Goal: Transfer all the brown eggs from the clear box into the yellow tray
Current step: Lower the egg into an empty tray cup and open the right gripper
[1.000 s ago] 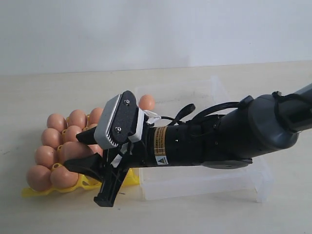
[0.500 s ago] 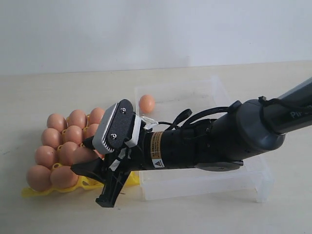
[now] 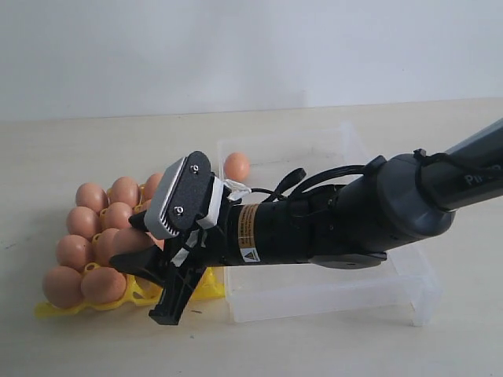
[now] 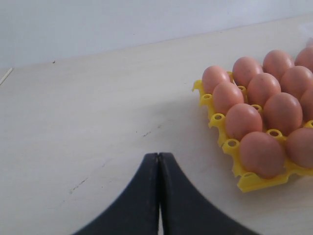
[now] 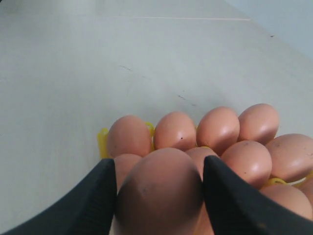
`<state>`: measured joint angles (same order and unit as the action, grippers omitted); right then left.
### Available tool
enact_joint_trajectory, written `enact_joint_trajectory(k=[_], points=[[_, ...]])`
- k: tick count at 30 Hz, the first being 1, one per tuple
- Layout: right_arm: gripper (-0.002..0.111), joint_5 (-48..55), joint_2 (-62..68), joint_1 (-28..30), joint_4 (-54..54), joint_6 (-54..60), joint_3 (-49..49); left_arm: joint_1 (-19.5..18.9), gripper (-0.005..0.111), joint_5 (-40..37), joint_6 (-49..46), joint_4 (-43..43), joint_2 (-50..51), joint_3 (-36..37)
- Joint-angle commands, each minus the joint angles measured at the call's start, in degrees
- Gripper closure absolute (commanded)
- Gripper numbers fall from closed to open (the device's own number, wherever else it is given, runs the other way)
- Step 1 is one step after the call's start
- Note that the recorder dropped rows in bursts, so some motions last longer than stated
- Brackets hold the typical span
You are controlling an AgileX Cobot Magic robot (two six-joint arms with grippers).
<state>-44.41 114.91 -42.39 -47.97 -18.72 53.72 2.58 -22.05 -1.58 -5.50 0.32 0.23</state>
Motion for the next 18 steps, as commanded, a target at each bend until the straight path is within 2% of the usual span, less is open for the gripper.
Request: enact_joint_trajectory(k=[1, 5, 8, 10, 16, 18], points=[[0.108, -2.4, -0.1, 0.0, 0.5, -0.9, 0.4, 0.3, 0.107, 0.4, 0.3, 0.1, -0.3, -0.2], [0.096, -2.8, -0.1, 0.0, 0.5, -1.5, 0.4, 0.3, 0.107, 0.4, 0.3, 0.1, -0.3, -0.2], [0.070, -2.6, -0.1, 0.0, 0.5, -2.0, 0.4, 0.3, 0.107, 0.4, 0.3, 0.1, -0.3, -0.2], [0.061, -2.4, -0.1, 0.0, 0.9, -2.2, 0.4, 0.3, 0.107, 0.4, 0.3, 0.1, -0.3, -0.2], [0.059, -2.4, -0.1, 0.0, 0.9, -2.3, 0.4, 0.3, 0.107, 0.4, 0.3, 0.1, -0.3, -0.2], [0.054, -2.4, -0.1, 0.0, 0.9, -2.3, 0.4, 0.3, 0.107, 0.4, 0.3, 0.1, -0.3, -0.2]])
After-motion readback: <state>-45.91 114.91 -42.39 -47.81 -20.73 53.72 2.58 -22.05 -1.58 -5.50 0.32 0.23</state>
